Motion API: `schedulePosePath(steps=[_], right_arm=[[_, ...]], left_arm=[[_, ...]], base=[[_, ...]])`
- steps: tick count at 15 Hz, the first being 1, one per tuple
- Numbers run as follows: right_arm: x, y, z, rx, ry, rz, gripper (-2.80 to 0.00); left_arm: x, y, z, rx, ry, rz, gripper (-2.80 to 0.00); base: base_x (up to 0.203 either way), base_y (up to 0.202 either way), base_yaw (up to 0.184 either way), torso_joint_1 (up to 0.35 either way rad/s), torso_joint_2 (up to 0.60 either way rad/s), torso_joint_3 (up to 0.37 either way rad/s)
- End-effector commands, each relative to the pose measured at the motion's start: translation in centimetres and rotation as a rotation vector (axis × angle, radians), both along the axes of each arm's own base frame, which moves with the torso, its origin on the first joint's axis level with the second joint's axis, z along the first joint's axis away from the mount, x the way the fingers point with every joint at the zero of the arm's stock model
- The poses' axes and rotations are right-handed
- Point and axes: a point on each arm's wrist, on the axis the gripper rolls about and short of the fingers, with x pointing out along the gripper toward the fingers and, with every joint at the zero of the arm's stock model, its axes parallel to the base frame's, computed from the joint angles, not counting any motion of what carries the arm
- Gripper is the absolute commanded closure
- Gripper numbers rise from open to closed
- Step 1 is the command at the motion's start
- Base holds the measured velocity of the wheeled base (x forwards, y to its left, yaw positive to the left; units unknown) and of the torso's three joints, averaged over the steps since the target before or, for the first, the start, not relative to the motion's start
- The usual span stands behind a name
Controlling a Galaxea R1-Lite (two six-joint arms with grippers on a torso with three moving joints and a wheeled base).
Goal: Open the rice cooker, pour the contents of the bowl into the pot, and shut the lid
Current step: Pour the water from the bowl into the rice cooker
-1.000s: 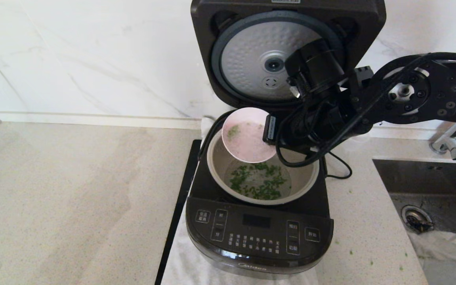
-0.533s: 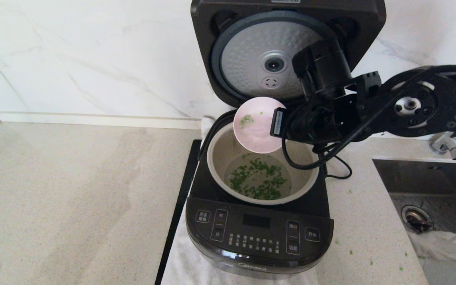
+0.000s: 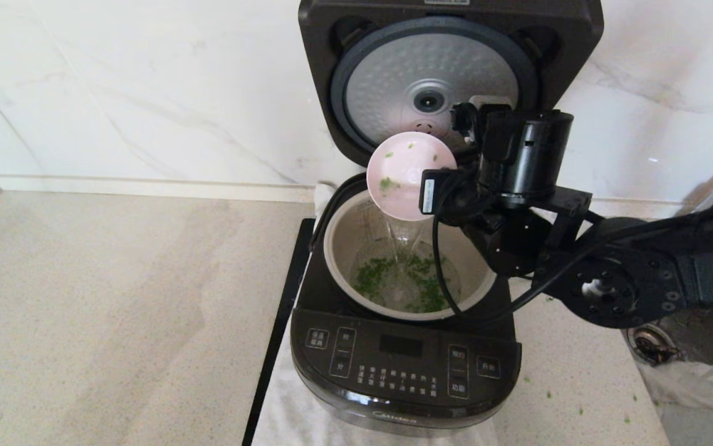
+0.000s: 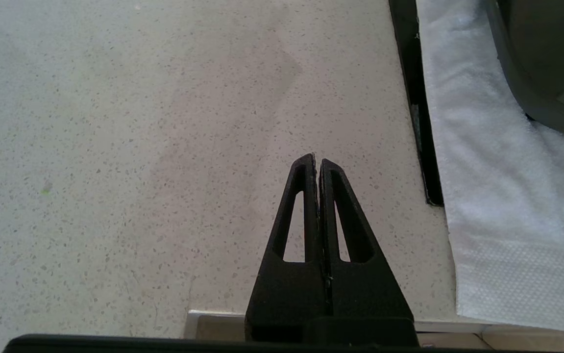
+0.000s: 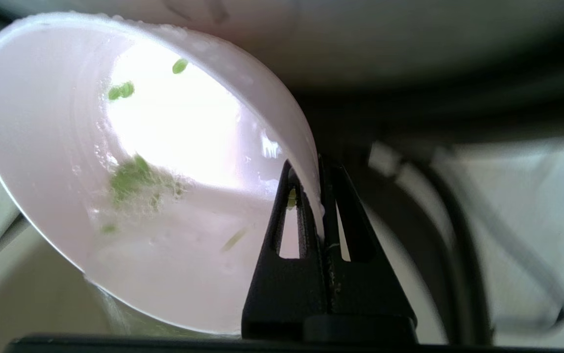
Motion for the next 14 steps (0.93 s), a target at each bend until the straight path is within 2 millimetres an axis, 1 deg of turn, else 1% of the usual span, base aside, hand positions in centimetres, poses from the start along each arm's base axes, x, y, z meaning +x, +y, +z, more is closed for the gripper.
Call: schedulePosePath(steps=[1, 4, 6, 8, 10, 14], right_arm=[[0.0, 0.7, -0.7, -0.025, -0.147, -0.022, 0.00], [-0.2, 1.2, -1.3, -0.064, -0.325, -0.067, 0.00], [-0.3, 1.8, -2.3, -0.111, -0.391, -0.093, 0.00], [-0.5, 2.1, -3.0, -0.123, -0.414, -0.099, 0.00], [-0.8, 2.1, -3.7, -0.183, -0.403, -0.096, 0.00], [-2.3, 2.7, -3.1, -0.171, -0.410, -0.061, 0.00]], left_arm=[[0.0, 0.0, 0.0, 0.001, -0.001, -0.001, 0.00], [0.0, 0.0, 0.0, 0.001, 0.000, -0.001, 0.00], [0.0, 0.0, 0.0, 0.001, 0.000, -0.001, 0.00], [0.0, 0.0, 0.0, 0.001, 0.000, -0.001, 0.00], [0.0, 0.0, 0.0, 0.001, 0.000, -0.001, 0.00], [0.0, 0.0, 0.0, 0.001, 0.000, -0.001, 0.00]], base=[[0.000, 0.000, 0.000, 0.000, 0.00, 0.000], [0.000, 0.000, 0.000, 0.000, 0.00, 0.000], [0.000, 0.000, 0.000, 0.000, 0.00, 0.000], [0.000, 0.000, 0.000, 0.000, 0.00, 0.000], [0.000, 0.000, 0.000, 0.000, 0.00, 0.000], [0.000, 0.000, 0.000, 0.000, 0.00, 0.000]])
